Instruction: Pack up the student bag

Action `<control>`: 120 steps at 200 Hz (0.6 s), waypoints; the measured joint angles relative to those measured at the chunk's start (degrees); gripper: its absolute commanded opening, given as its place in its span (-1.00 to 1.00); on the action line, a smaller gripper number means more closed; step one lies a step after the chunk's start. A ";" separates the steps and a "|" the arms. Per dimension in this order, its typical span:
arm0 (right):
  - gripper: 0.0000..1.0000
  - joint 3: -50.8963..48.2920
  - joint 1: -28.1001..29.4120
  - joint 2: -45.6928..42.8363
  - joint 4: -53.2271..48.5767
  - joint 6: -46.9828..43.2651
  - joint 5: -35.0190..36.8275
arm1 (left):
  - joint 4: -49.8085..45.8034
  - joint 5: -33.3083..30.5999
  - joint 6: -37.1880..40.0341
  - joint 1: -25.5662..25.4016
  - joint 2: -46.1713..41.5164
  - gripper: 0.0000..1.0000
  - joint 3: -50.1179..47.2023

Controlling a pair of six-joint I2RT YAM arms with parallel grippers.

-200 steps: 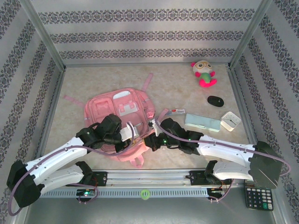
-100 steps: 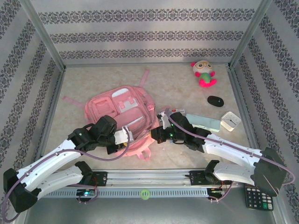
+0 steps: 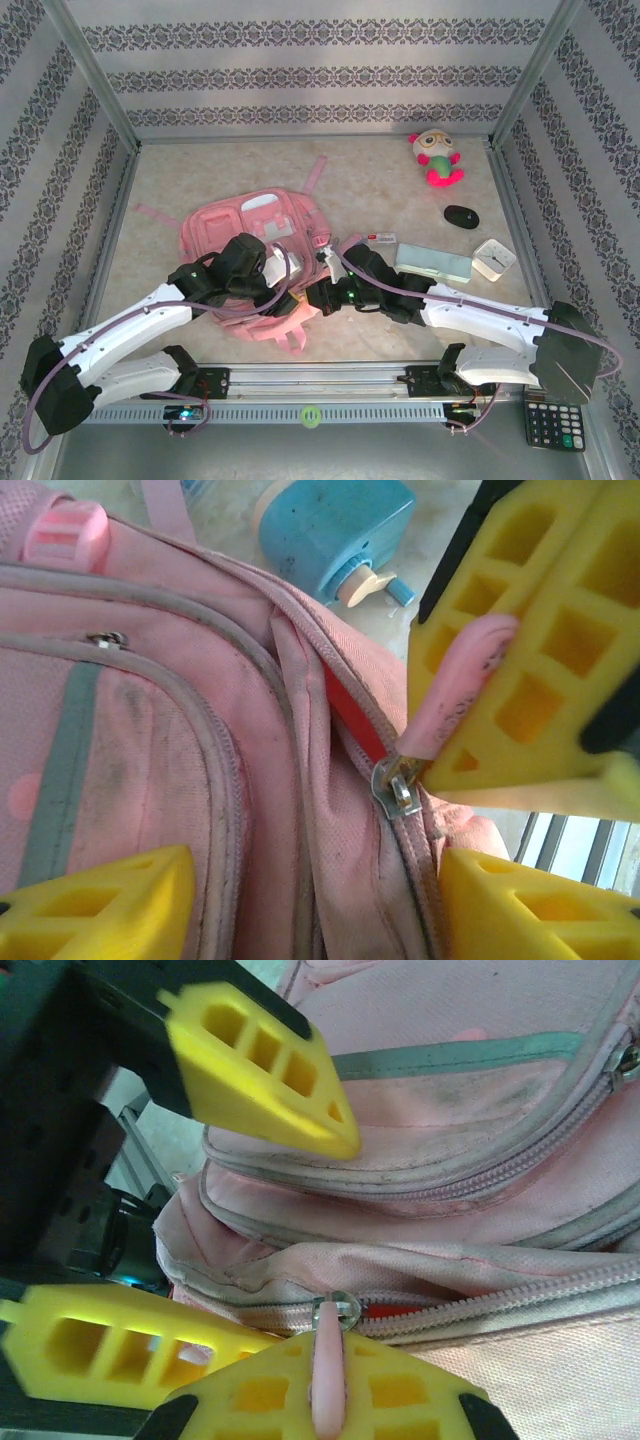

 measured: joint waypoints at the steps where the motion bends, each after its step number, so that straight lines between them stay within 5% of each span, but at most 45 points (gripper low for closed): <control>1: -1.00 0.02 0.02 0.00 0.04 0.02 0.00 | 0.00 -0.02 0.00 0.00 0.02 0.16 0.00; 42: -1.00 0.13 0.09 0.02 -0.28 0.26 -0.11 | 0.48 0.39 3.67 -0.44 -0.48 -1.00 -1.68; 74: -1.00 -0.20 -2.36 -0.55 0.57 1.01 -2.49 | -1.46 0.50 10.88 -0.68 -3.74 -1.00 -1.70; 120: -1.00 -3.93 -13.94 -1.84 4.85 2.29 -9.11 | -7.41 -1.46 22.69 -0.68 -11.89 -1.00 -1.79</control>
